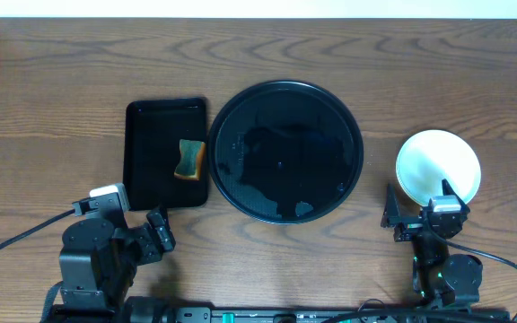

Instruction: Clean dirty plates on tray and stack at the side

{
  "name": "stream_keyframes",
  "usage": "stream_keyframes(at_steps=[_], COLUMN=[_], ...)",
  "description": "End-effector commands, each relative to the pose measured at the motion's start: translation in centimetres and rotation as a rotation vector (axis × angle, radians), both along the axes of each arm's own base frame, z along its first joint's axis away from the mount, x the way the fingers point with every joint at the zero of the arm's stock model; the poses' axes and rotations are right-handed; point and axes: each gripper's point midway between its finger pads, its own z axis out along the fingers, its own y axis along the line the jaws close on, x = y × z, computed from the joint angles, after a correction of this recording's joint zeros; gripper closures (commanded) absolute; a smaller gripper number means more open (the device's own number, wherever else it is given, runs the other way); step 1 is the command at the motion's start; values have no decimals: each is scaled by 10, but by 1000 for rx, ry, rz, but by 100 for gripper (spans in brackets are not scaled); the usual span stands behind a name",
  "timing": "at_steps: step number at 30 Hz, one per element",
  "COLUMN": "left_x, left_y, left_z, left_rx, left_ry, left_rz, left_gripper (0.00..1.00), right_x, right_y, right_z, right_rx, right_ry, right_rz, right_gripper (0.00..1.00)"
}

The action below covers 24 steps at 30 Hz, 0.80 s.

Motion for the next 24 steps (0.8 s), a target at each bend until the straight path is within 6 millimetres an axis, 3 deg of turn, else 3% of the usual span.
stream_keyframes(at_steps=[1,24], left_x=[-1,-3], left_y=[1,4], left_z=[-3,-8], left_rx=[11,23], left_ry=[8,17], left_rz=[-4,9], left_gripper=[11,11], right_x=[0,0], right_y=[1,1], right_z=[0,0], right_rx=[-15,-15], right_ry=[-2,-1], right_rz=[9,9], right_gripper=[1,1])
